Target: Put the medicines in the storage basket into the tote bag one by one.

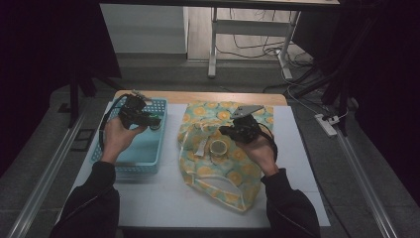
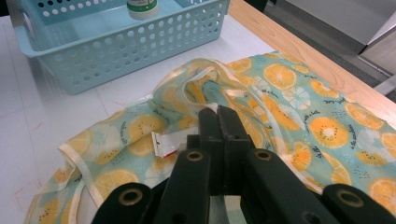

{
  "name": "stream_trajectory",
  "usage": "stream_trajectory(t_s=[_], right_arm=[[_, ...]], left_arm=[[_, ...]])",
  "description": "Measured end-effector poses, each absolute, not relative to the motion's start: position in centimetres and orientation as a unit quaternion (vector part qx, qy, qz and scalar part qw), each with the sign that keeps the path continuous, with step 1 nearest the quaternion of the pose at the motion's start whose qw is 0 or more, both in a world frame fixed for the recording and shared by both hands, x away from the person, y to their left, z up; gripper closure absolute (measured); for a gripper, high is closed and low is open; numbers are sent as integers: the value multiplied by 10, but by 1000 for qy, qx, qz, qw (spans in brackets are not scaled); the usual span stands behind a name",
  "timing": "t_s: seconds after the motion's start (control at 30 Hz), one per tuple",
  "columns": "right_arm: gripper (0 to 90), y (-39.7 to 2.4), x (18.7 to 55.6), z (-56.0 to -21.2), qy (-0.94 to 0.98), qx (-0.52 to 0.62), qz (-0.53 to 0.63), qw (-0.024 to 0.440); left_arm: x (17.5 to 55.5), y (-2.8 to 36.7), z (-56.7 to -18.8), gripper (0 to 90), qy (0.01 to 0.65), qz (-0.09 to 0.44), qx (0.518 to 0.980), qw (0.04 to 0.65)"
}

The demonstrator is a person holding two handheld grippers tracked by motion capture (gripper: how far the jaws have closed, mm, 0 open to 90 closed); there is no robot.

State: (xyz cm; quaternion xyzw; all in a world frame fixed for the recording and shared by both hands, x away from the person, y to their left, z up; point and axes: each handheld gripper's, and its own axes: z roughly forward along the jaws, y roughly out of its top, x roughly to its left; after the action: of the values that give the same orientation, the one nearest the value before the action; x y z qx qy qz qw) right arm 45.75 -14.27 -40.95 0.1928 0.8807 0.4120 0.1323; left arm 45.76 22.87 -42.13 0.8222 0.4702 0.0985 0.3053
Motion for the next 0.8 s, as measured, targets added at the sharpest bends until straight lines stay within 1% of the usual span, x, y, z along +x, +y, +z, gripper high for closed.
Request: stream_trajectory(t_s=[0.4,0.8], right_arm=[[900,-143,458,-410,880,193,412,134],[900,-144,458,-409,879,193,414,136]], left_arm=[[445,222,-409,519,452,95,828,318],[434,192,-408,519,411,75,847,330]])
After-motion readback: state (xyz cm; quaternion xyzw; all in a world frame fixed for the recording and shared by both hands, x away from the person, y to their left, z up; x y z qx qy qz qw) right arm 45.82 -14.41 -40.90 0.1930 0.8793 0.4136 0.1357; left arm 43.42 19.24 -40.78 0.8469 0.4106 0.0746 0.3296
